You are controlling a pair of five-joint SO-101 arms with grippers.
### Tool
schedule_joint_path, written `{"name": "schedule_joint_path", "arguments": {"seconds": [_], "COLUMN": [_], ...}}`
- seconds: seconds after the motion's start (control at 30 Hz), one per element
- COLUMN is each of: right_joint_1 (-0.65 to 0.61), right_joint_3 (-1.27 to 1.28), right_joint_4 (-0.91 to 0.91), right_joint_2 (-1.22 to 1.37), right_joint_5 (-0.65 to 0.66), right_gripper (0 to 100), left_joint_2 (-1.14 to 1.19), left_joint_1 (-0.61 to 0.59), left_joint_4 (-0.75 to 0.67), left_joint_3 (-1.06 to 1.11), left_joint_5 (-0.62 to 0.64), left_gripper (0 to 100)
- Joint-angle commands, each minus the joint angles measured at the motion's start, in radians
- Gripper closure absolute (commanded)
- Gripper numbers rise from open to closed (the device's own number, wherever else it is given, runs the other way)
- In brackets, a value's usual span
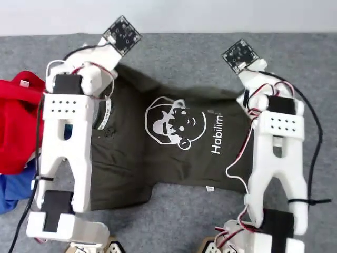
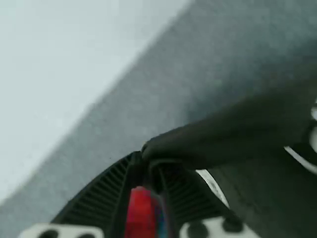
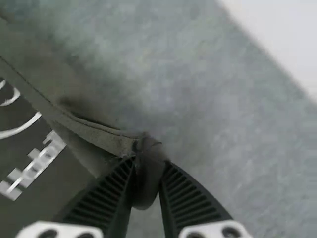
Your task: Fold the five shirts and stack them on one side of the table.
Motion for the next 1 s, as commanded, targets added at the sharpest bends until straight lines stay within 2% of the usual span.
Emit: {"name": "schedule_joint_path", "arguments": {"seconds": [0.0, 0.17, 0.3, 0.4, 0.57, 0.67, 0.83, 0.97], "right_joint_1": [0.012, 0.012, 0.019, 0.039, 0.084, 0.093, 0.094, 0.087], "right_joint_3": [-0.069, -0.068, -0.068, -0.068, -0.068, -0.04, 0.077, 0.137], "right_joint_4": [0.139, 0.303, 0.409, 0.476, 0.564, 0.613, 0.601, 0.564], "right_joint_2": [-0.067, -0.07, -0.07, -0.07, -0.067, -0.064, -0.071, -0.071], "right_joint_5": [0.012, 0.012, 0.012, 0.012, 0.02, 0.078, 0.12, 0.117], "right_gripper": [98.8, 98.8, 98.8, 98.8, 98.8, 98.8, 98.8, 98.8], "left_joint_2": [-0.078, -0.072, -0.072, -0.071, -0.081, -0.081, -0.081, -0.08], "left_joint_1": [-0.008, -0.02, -0.064, -0.091, -0.114, -0.117, -0.12, -0.12], "left_joint_4": [0.196, 0.39, 0.485, 0.568, 0.575, 0.575, 0.574, 0.572], "left_joint_3": [-0.056, -0.054, -0.054, -0.036, 0.136, 0.237, 0.361, 0.38], "left_joint_5": [-0.008, -0.009, -0.012, -0.087, -0.155, -0.18, -0.222, -0.222], "left_gripper": [99, 99, 99, 99, 99, 99, 99, 99]}}
